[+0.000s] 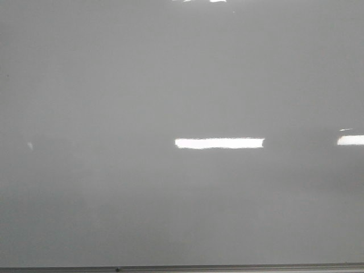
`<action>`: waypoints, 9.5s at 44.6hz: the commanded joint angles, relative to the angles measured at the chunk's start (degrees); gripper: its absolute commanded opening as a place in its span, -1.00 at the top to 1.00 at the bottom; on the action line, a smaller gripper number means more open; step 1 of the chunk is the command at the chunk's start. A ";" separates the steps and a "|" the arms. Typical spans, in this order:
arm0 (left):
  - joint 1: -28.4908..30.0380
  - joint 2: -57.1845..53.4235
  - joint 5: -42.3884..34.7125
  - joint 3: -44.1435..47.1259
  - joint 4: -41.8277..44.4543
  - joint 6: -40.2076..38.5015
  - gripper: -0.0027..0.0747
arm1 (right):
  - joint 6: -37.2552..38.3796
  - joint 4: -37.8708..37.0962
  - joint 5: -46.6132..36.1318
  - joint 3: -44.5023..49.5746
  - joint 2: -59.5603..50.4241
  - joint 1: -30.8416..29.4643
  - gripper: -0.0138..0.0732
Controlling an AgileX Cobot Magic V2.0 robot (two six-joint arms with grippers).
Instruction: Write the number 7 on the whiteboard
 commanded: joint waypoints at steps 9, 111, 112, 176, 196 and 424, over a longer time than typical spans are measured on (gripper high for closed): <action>-0.53 -0.74 -5.01 0.76 -0.48 -0.40 0.98 | -0.19 0.08 -4.70 -0.11 -0.98 0.06 0.83; -0.53 29.29 25.78 -36.29 -2.99 -0.40 0.98 | -0.19 -3.88 33.38 -40.36 37.40 0.06 0.83; -0.53 29.67 25.78 -36.15 -2.99 -0.40 0.97 | -0.19 -3.88 33.65 -40.36 37.82 0.06 0.82; -0.53 79.88 6.24 -50.90 -2.99 -0.40 -0.09 | -0.19 -3.88 33.28 -40.36 38.84 0.06 -0.47; -0.53 82.82 3.32 -50.90 -2.99 -0.40 0.23 | -0.19 -3.88 33.18 -40.36 38.84 0.06 -0.47; -21.46 54.41 45.21 -57.26 -17.07 29.44 -0.02 | -24.13 21.18 34.99 -73.03 80.32 7.14 0.83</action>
